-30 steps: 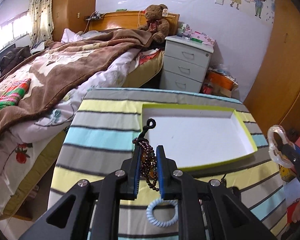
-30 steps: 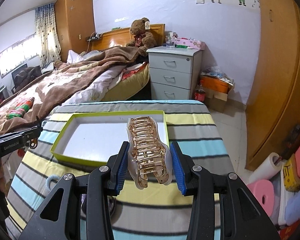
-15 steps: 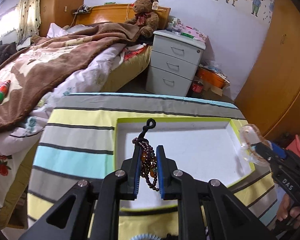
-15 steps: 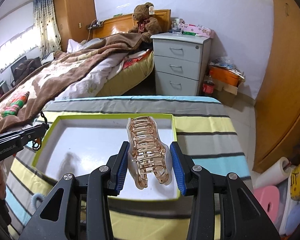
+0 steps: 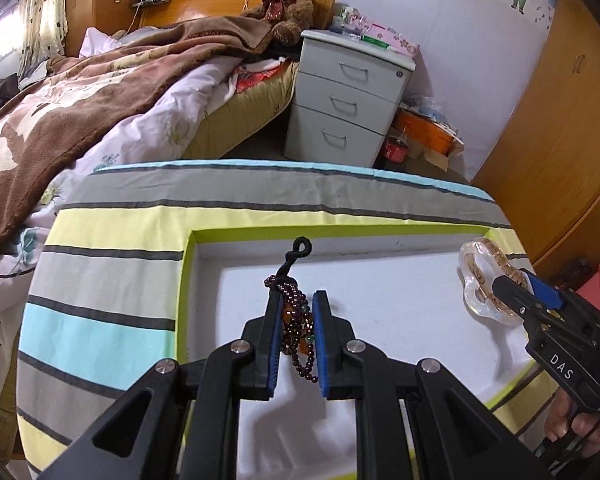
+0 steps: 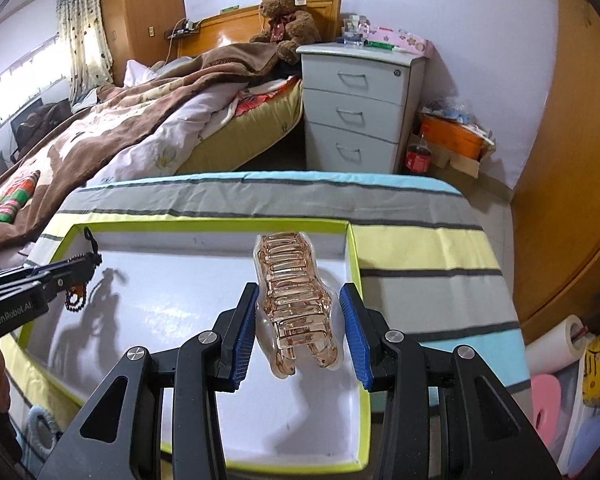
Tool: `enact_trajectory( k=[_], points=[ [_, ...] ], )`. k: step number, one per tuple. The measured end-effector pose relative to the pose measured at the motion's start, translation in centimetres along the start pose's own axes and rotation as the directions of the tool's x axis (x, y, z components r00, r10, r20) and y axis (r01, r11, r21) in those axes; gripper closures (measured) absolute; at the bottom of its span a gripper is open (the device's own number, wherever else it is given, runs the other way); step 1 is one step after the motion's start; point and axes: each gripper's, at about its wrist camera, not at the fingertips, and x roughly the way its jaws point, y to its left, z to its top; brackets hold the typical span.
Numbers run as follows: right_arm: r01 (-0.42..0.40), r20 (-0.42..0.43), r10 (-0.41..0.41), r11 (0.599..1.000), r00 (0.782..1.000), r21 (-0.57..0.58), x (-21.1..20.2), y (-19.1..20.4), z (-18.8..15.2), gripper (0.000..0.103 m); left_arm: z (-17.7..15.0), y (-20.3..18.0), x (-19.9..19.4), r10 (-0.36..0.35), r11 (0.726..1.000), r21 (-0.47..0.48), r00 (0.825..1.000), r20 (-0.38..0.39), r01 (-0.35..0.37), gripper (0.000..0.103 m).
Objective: Organize jewelry
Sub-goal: 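Carry both items into the green box and open both grippers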
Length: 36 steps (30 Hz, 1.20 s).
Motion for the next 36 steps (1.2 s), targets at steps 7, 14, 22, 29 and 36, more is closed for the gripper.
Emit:
enact_trajectory(
  k=[7,14,22,29,36],
  points=[
    [0.028,0.022,-0.027,0.999,0.999,-0.033,0.4,0.2,0.3,0.061,-0.1,-0.2,1.3,0.018,1.0,0.003,1.0,-0.022,-0.018,0.087],
    [0.046,0.038,-0.044,0.998,0.998,-0.05,0.6,0.3,0.3,0.061,-0.1,-0.2,1.9,0.026,1.0,0.006,0.999,-0.03,-0.026,0.087],
    [0.052,0.034,-0.05,0.998,0.998,-0.041,0.4,0.2,0.2,0.061,0.0,-0.3,2.0,0.031,1.0,-0.001,0.999,-0.036,-0.031,0.083],
    [0.051,0.036,-0.05,0.998,0.998,-0.031,0.3,0.0,0.2,0.057,-0.2,-0.5,1.9,0.049,0.999,0.01,0.998,-0.038,-0.049,0.067],
    [0.038,0.049,-0.037,0.999,0.998,-0.027,-0.1,0.0,0.2,0.047,-0.2,-0.3,1.5,0.06,0.998,0.008,0.998,-0.034,-0.06,0.054]
  ],
)
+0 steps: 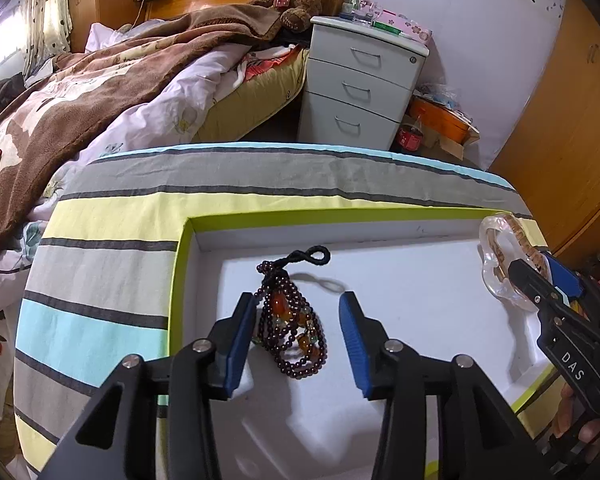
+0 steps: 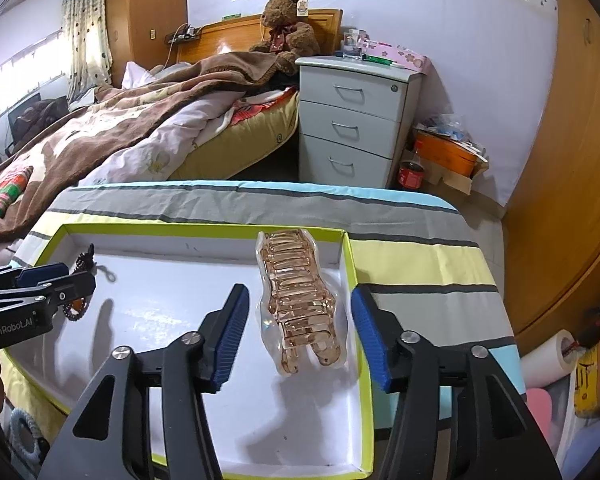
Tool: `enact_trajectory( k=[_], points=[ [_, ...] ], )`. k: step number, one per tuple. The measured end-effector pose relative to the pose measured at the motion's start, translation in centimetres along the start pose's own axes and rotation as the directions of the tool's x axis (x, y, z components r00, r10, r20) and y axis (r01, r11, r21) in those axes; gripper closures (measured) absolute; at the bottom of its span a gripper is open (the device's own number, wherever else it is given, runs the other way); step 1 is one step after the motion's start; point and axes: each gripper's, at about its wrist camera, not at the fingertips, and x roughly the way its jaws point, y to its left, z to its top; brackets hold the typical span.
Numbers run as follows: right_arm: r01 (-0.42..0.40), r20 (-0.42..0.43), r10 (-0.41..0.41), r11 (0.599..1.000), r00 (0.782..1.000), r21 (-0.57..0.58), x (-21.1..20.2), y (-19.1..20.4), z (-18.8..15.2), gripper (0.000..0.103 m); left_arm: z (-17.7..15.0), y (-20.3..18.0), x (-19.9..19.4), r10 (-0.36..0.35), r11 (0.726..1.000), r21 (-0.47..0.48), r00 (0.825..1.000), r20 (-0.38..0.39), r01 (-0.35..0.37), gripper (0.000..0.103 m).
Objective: Organize jewelry
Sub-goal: 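Carry both items into the green box and open both grippers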
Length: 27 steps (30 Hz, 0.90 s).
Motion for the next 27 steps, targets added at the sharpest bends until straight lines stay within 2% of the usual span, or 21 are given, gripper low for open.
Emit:
enact_trajectory(
  k=[12,27],
  points=[
    [-0.024,0.069,0.022,0.999,0.997,0.027,-2.5,0.2,-0.3,0.046,-0.6,-0.4,-2.2,-0.013,1.0,0.007,1.0,0.025,0.012,0.048],
    [-0.04,0.158,0.029,0.997,0.987,0.065,-9.5,0.8,-2.7,0.045,-3.6,-0.3,-8.7,-0.028,0.999,0.018,0.994,0.107,0.026,0.043]
  ],
)
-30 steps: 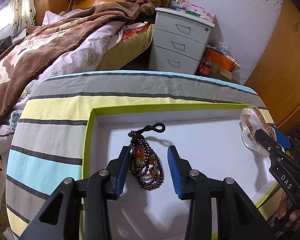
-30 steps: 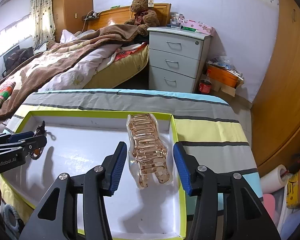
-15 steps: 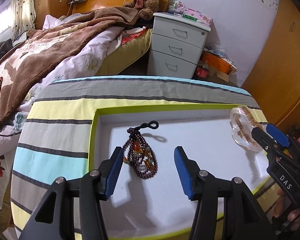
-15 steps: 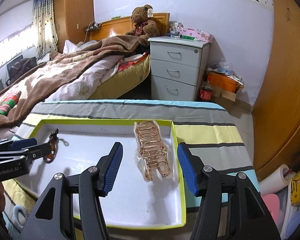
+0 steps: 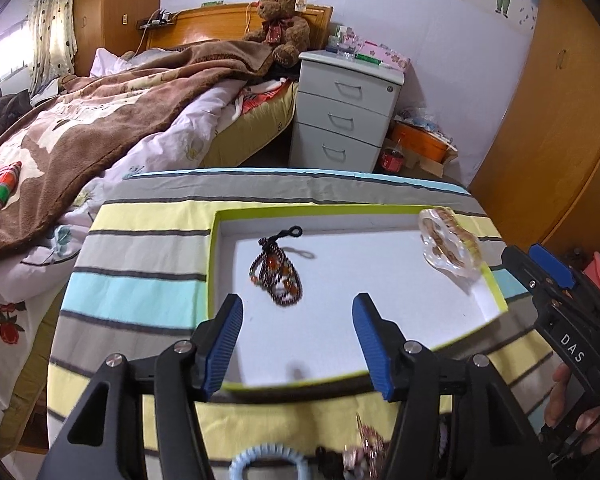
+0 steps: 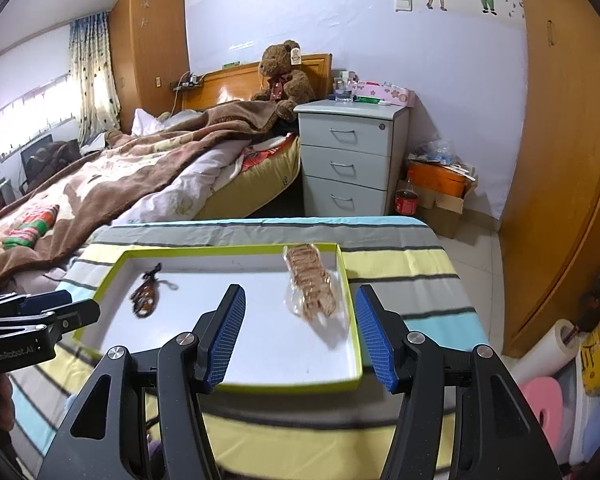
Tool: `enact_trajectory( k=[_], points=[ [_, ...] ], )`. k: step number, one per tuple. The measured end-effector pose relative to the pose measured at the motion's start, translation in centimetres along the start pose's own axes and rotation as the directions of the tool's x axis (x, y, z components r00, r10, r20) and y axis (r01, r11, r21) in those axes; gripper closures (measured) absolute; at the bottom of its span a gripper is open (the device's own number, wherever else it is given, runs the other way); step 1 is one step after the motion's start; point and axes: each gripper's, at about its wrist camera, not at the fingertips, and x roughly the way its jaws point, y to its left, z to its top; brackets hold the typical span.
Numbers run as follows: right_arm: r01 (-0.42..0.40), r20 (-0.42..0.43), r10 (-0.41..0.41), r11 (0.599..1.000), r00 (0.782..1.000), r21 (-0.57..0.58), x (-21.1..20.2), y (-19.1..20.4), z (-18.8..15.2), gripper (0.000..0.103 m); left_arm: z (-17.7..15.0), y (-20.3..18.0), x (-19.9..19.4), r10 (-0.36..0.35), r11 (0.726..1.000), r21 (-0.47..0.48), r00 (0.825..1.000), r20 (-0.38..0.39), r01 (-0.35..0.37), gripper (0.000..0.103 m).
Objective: Organize jewelry
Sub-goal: 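Carry both items into the green box and open both grippers, then grasp the black watch band with the right gripper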
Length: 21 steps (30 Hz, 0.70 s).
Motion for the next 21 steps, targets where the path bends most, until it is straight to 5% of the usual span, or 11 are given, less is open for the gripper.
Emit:
enact_trajectory(
  k=[21],
  points=[
    [-0.138,-0.102,0.139,0.99,0.985,0.024,-4.3,2.0,-7.3,0.045,-8.8,5.7,-4.4,-0.016,0.988,-0.153,0.999,-0.034,0.011,0.043]
  ],
)
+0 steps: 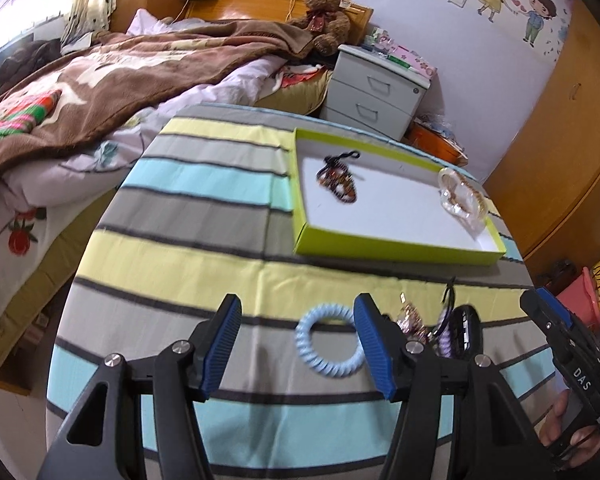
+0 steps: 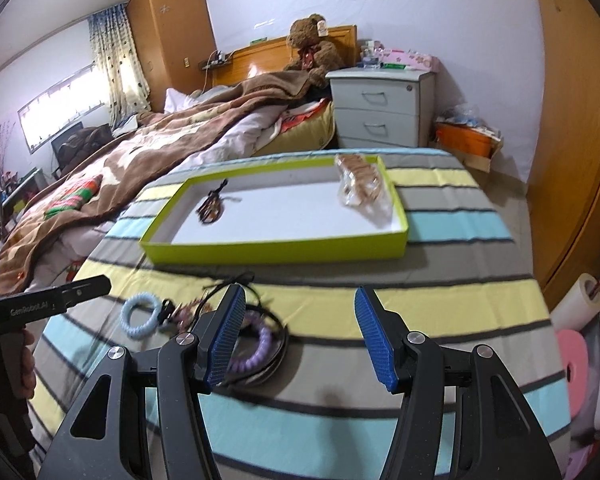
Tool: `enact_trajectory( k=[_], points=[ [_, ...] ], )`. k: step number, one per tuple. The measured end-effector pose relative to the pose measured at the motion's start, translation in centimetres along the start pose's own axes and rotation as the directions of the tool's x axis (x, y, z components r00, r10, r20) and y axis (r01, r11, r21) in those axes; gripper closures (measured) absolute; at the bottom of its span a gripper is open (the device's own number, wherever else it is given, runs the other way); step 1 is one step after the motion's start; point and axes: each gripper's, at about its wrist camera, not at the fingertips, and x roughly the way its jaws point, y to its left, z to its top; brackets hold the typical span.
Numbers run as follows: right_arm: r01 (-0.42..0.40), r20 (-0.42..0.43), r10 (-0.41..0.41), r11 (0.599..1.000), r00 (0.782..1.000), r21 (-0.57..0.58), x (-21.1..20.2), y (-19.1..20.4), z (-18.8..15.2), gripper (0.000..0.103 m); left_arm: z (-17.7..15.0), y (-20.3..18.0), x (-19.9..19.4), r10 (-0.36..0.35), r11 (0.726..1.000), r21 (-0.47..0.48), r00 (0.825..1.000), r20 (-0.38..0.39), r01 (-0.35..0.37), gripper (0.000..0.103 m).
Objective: Organize jewelry
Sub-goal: 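Grasp the black watch band with the right gripper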
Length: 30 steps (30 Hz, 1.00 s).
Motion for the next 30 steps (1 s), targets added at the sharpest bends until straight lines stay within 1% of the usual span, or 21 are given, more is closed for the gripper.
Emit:
enact_trajectory(
  k=[3,5,13,16,17,19,20,22,25,28,30],
  points=[
    [-0.019,-0.013,0.019,1.0,1.0,-0.001,0.0,0.5,-0.8,0.045,-0.6,0.6,-0.1,-0.005,1.0,-0.008,1.0,-0.002,0.005,0.043],
    [-0.048,-0.026,0.048,0.999,0.999,0.0,0.1,0.9,-1.1,0.045,-1.0,0.9,0.0,-0.004,1.0,-0.012,1.0,-0.008,0.004,0.043],
    [-0.091,-0.07,0.086,0.993,0.994,-0.069,0.9,3.5,-2.5,0.045,-2.1,2.1,0.5,-0.004,0.999,-0.036,1.0,-0.031,0.003,0.043],
    [-0.141,-0.093,0.134,0.988,0.987,-0.07,1.8,4.1,-2.6,0.045,-2.4,2.3,0.6,-0.006,0.999,-0.035,0.999,-0.035,0.005,0.043],
    [-0.145,-0.104,0.138,0.987,0.985,-0.066,2.1,4.2,-2.6,0.046,-2.5,2.4,0.6,-0.007,0.999,-0.036,0.999,-0.038,0.006,0.043],
    [-0.142,-0.128,0.134,0.988,0.983,-0.055,3.0,4.5,-2.5,0.052,-2.6,2.3,0.7,-0.013,0.999,-0.035,0.999,-0.043,0.012,0.043],
    [-0.14,-0.133,0.131,0.988,0.982,-0.061,3.3,4.7,-2.5,0.053,-2.7,2.3,0.8,-0.016,0.999,-0.036,0.999,-0.047,0.015,0.043],
    [-0.122,-0.147,0.11,0.99,0.983,-0.075,3.7,5.0,-2.6,0.062,-2.8,2.3,0.9,-0.022,0.999,-0.034,0.998,-0.051,0.02,0.043],
    [-0.109,-0.156,0.093,0.989,0.983,-0.101,4.0,5.4,-2.8,0.072,-3.0,2.2,1.0,-0.021,0.999,-0.032,0.998,-0.061,0.019,0.043],
    [-0.097,-0.164,0.077,0.988,0.983,-0.118,4.2,5.5,-3.0,0.08,-3.0,2.2,1.0,-0.02,0.999,-0.031,0.998,-0.061,0.018,0.043],
    [-0.083,-0.159,0.062,0.989,0.985,-0.125,4.0,5.5,-3.0,0.082,-3.0,2.1,1.0,-0.018,0.999,-0.028,0.998,-0.061,0.017,0.042]
  ],
)
